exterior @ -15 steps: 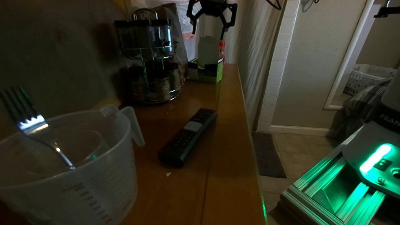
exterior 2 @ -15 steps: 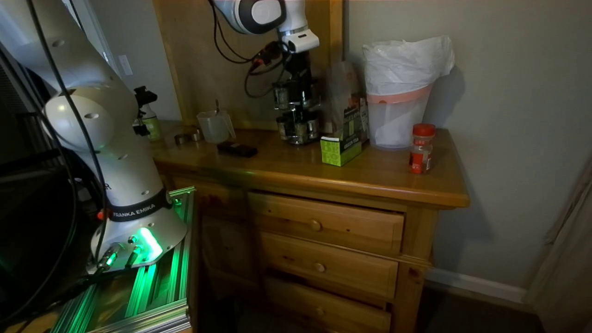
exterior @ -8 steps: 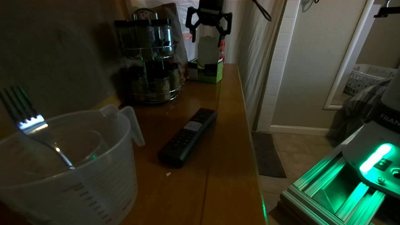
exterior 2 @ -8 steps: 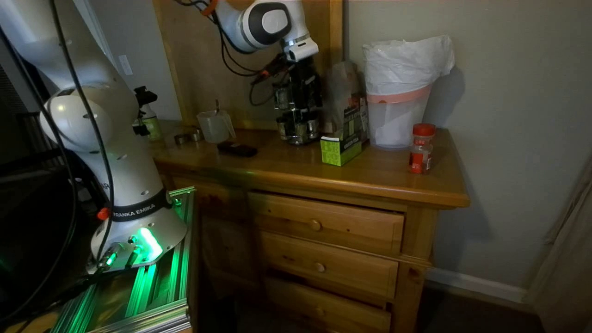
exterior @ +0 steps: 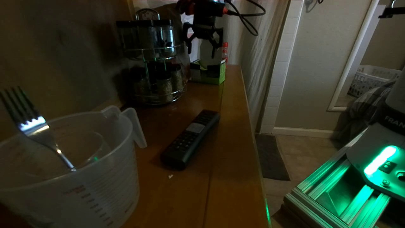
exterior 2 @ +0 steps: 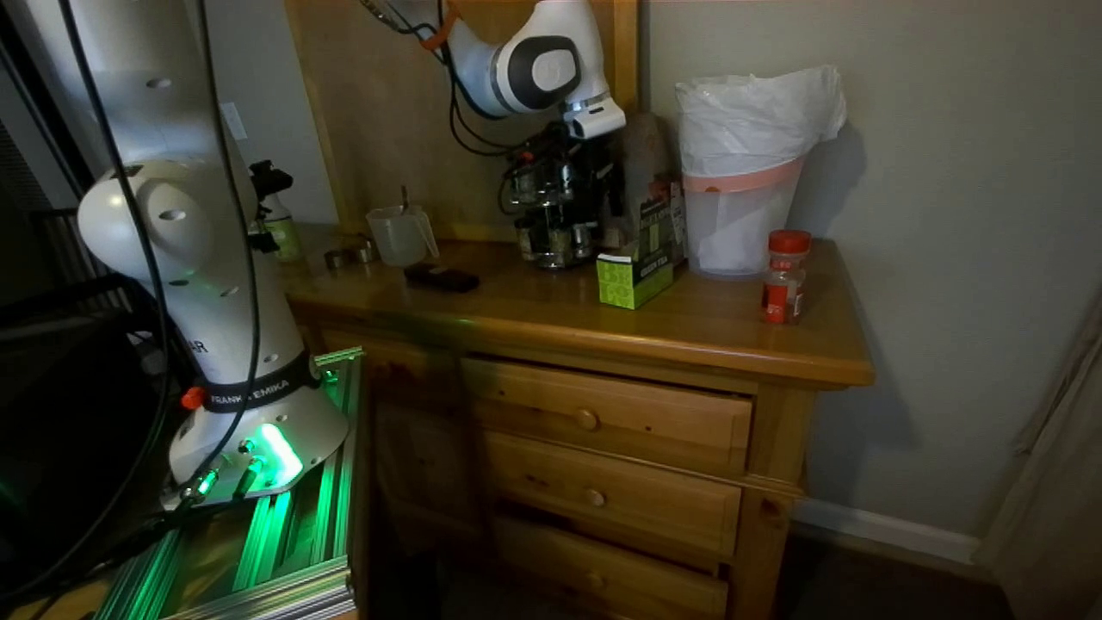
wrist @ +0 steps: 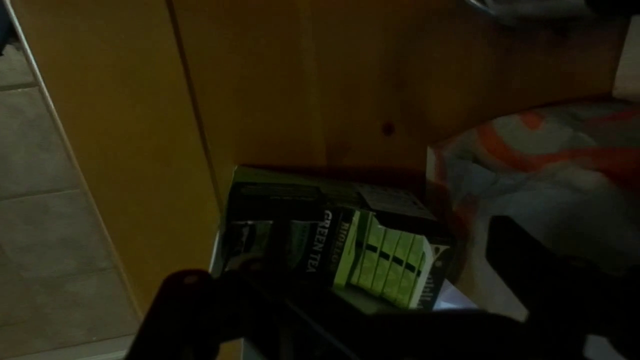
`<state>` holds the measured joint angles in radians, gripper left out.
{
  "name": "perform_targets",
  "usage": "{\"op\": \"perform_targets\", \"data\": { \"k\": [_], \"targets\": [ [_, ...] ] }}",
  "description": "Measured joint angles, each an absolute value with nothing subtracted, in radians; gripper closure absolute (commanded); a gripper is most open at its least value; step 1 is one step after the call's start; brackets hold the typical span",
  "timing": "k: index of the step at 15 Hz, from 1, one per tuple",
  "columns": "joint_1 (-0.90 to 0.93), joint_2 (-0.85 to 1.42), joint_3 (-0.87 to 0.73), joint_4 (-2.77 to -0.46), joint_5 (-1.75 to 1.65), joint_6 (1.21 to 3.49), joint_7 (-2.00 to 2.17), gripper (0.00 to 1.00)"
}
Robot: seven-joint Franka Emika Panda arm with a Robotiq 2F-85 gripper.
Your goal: Take the green packets out of the box
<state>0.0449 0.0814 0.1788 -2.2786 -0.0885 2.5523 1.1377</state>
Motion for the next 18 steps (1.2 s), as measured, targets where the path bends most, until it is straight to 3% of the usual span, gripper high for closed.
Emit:
{"op": "perform_targets", "data": {
  "k": [5, 10, 11, 12, 13, 14, 16, 18],
  "targets": [
    [0.041, 0.149, 0.117, -2.164, 0.044, 2.466, 0.879, 0.0],
    [0.057, 0.151, 0.089, -2.164, 0.046, 2.466, 0.876, 0.0],
    [0.058, 0.151, 0.085, -2.169, 0.046, 2.468, 0.885, 0.07],
    [0.06, 0.153, 0.079, -2.177, 0.046, 2.473, 0.9, 0.24],
    [0.06, 0.158, 0.074, -2.184, 0.046, 2.484, 0.916, 0.3],
    [0.061, 0.164, 0.068, -2.191, 0.046, 2.5, 0.933, 0.29],
    [0.061, 0.18, 0.059, -2.2, 0.047, 2.528, 0.959, 0.37],
    [0.062, 0.197, 0.057, -2.203, 0.06, 2.566, 0.971, 0.34]
  ]
}}
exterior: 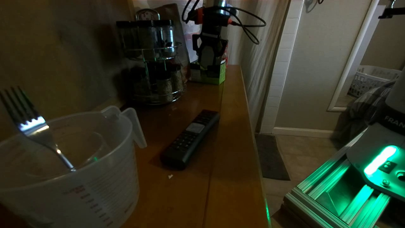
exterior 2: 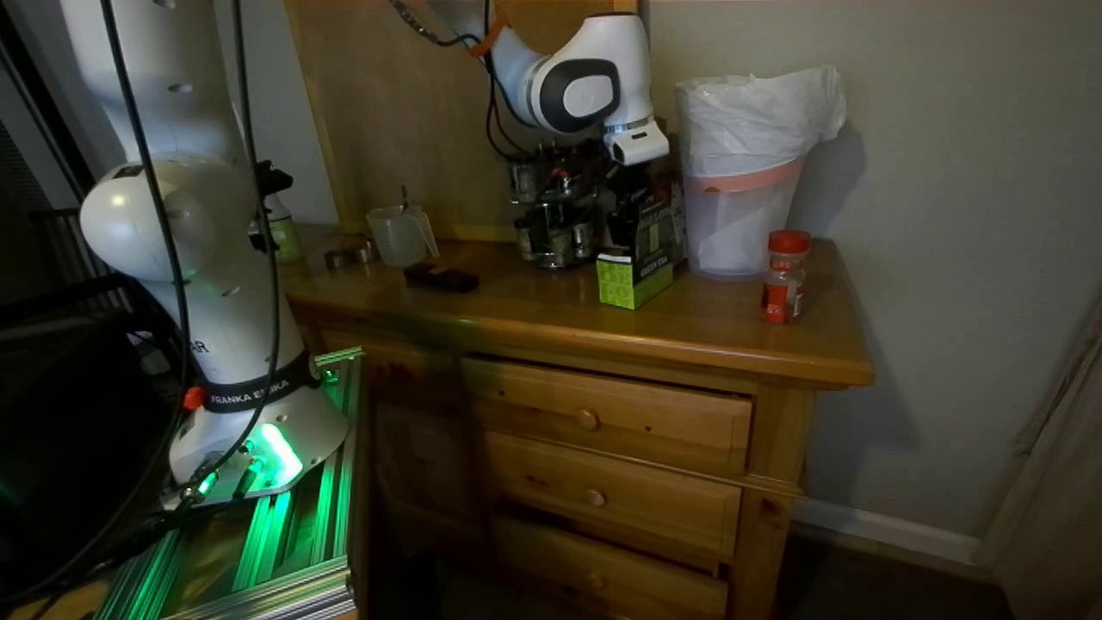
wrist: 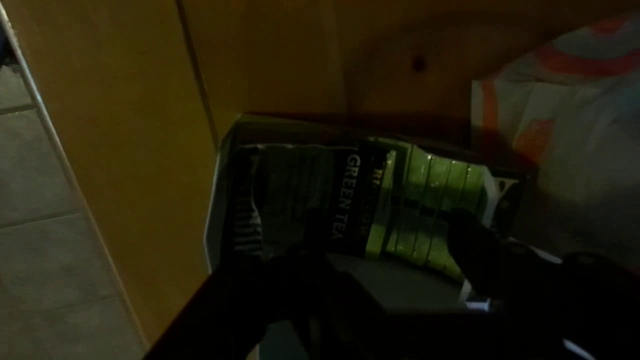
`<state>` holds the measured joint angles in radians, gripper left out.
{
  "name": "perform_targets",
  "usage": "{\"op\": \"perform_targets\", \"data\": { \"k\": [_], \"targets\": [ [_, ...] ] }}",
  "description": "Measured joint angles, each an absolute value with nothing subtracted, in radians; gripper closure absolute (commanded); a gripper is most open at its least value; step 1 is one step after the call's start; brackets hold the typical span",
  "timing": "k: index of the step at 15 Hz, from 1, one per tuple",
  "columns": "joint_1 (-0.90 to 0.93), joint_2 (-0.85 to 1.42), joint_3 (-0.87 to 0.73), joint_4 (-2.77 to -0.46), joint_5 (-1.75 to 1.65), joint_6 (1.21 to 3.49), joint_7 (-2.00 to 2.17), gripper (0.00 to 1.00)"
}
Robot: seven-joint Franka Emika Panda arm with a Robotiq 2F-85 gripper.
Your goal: Take the green packets out of the box
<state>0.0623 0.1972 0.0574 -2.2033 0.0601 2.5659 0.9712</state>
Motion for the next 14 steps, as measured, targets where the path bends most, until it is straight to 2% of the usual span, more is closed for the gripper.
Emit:
{"op": "perform_targets", "data": {
  "k": [2, 4, 6, 8, 9, 10, 12, 14],
  "targets": [
    [0.07, 0.214, 0.057, -2.208, 0.067, 2.614, 0.984, 0.28],
    [0.082, 0.232, 0.056, -2.21, 0.067, 2.655, 0.998, 0.32],
    [0.097, 0.25, 0.048, -2.21, 0.065, 2.68, 1.012, 0.45],
    [0.116, 0.268, 0.032, -2.209, 0.062, 2.69, 1.028, 0.52],
    [0.124, 0.275, 0.022, -2.209, 0.061, 2.696, 1.033, 0.69],
    [0.132, 0.281, 0.014, -2.209, 0.059, 2.701, 1.038, 0.8],
    [0.15, 0.289, -0.007, -2.209, 0.048, 2.702, 1.054, 0.94],
    [0.164, 0.289, -0.021, -2.206, 0.036, 2.704, 1.071, 1.0]
  ]
}}
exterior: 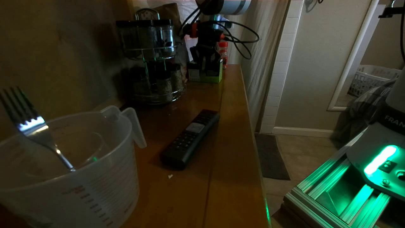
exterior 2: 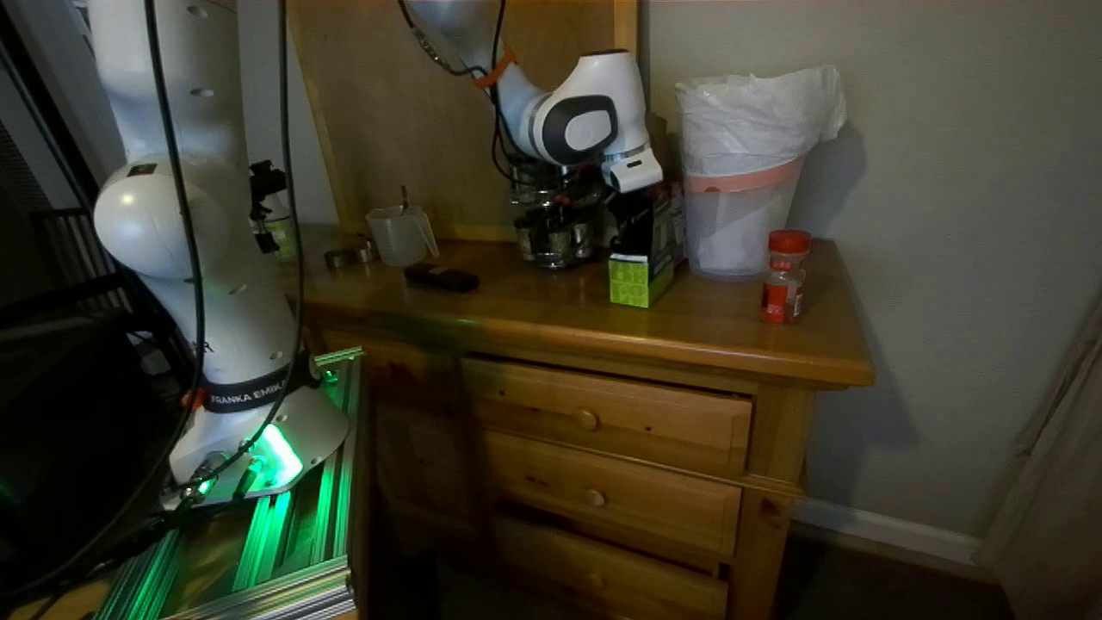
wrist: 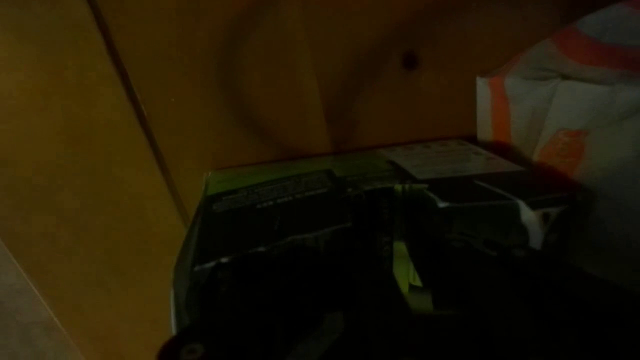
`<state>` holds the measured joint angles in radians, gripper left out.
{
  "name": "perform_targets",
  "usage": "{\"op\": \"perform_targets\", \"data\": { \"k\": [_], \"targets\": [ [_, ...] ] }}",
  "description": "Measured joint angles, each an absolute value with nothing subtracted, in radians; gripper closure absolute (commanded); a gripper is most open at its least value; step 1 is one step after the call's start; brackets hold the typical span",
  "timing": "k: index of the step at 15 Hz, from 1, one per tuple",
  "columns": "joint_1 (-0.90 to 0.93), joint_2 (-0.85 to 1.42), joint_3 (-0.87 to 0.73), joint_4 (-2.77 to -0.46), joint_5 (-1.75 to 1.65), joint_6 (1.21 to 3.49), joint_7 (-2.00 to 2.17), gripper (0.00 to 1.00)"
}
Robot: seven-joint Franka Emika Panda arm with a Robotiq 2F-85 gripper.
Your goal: Take the green packets out of the box
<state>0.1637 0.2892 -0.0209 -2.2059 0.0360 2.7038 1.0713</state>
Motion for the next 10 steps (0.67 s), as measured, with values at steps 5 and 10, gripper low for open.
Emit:
{"op": "perform_targets", "data": {
  "k": [5, 10],
  "targets": [
    [0.177, 0.289, -0.04, -2.204, 0.029, 2.709, 1.091, 1.0],
    [0.152, 0.22, -0.034, -2.194, 0.054, 2.656, 1.045, 1.0]
  ]
}}
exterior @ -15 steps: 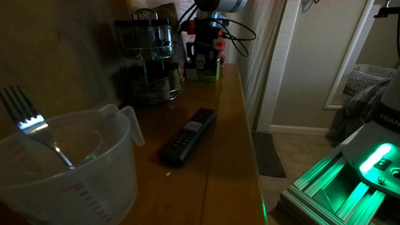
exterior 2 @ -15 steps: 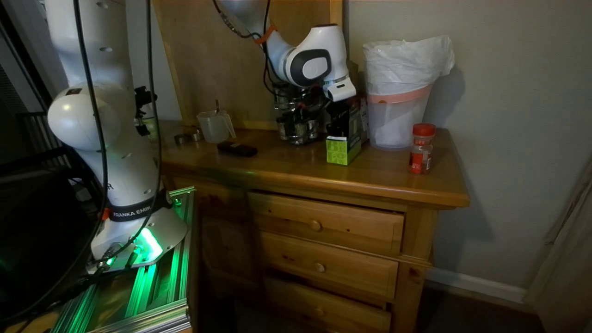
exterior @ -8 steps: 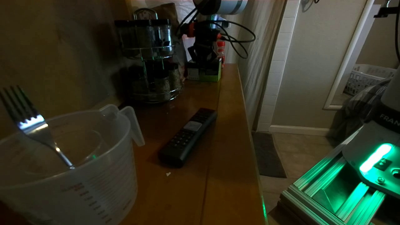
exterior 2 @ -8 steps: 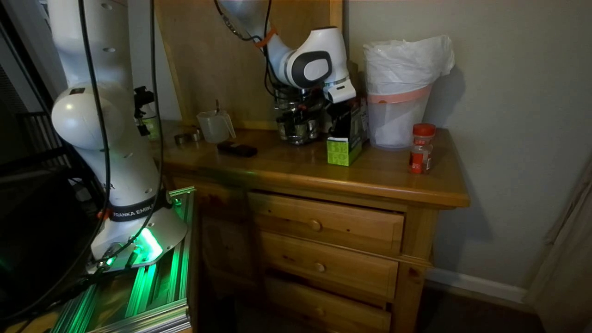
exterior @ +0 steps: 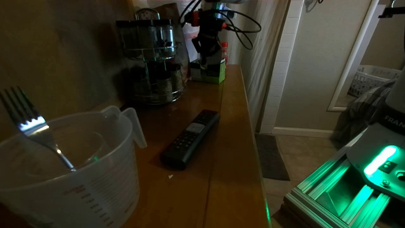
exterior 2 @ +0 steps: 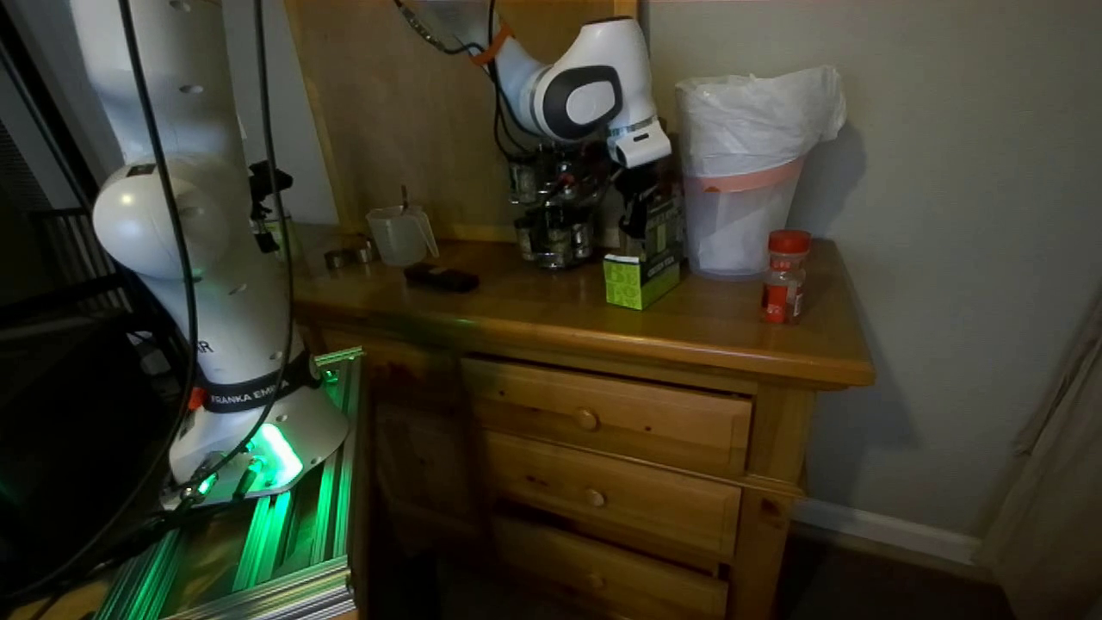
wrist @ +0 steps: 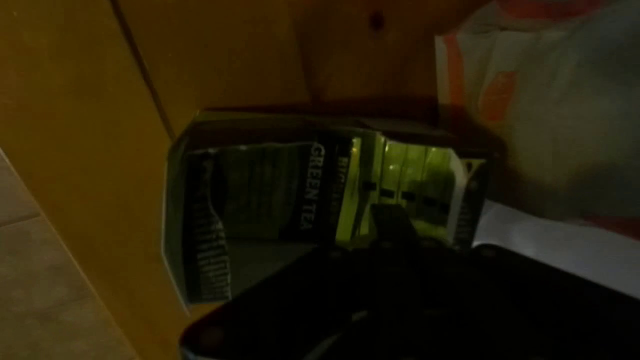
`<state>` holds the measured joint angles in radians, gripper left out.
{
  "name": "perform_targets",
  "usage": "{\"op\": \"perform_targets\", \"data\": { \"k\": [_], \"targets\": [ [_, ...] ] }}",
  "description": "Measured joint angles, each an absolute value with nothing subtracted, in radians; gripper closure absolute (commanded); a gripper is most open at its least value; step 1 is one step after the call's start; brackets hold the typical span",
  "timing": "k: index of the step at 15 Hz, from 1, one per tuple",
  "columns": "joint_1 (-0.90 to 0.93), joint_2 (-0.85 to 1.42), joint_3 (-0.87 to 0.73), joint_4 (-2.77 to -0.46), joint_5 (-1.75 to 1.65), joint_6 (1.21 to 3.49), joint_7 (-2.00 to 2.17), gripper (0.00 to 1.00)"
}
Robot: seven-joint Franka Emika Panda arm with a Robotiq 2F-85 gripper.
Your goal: Take the green packets out of the box
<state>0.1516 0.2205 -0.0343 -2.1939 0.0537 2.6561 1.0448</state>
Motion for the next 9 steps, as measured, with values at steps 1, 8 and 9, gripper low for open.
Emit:
{"op": "perform_targets", "data": {
  "k": [1, 8, 9],
  "targets": [
    [0.141, 0.192, -0.03, -2.193, 0.068, 2.629, 1.021, 1.0],
    [0.097, 0.069, -0.015, -2.178, 0.121, 2.355, 0.899, 0.59],
    [0.097, 0.073, -0.009, -2.179, 0.122, 2.33, 0.895, 0.53]
  ]
}}
